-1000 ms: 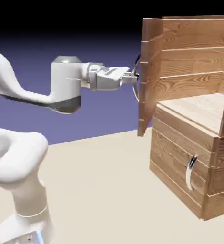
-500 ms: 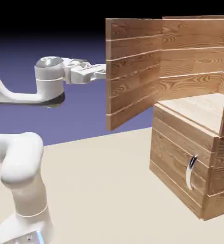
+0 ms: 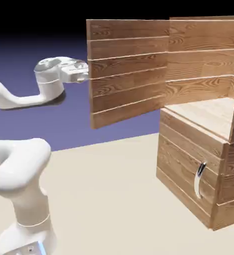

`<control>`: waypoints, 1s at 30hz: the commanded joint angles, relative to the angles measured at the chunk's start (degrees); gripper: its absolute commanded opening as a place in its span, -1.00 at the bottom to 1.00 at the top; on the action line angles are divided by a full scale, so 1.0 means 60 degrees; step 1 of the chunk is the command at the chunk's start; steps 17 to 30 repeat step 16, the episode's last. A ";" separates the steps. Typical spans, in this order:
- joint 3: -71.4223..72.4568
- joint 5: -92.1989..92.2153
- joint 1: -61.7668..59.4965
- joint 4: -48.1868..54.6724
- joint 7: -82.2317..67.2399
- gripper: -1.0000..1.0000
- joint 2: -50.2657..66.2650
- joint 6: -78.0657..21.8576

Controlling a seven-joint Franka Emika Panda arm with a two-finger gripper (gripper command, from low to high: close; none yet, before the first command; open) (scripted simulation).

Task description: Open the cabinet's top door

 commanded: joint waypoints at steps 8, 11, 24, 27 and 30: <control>0.0855 0.1028 -0.1631 0.2284 -0.0630 -1.00 -0.0592 -0.2432; 0.1116 0.1155 -0.2261 0.3322 -0.0718 -1.00 -0.0558 -0.3494; 0.1407 0.1269 -0.3225 0.4835 -0.0879 -1.00 -0.0504 -0.4923; 0.1407 0.1269 -0.3225 0.4835 -0.0879 -1.00 -0.0504 -0.4923; 0.1407 0.1269 -0.3225 0.4835 -0.0879 -1.00 -0.0504 -0.4923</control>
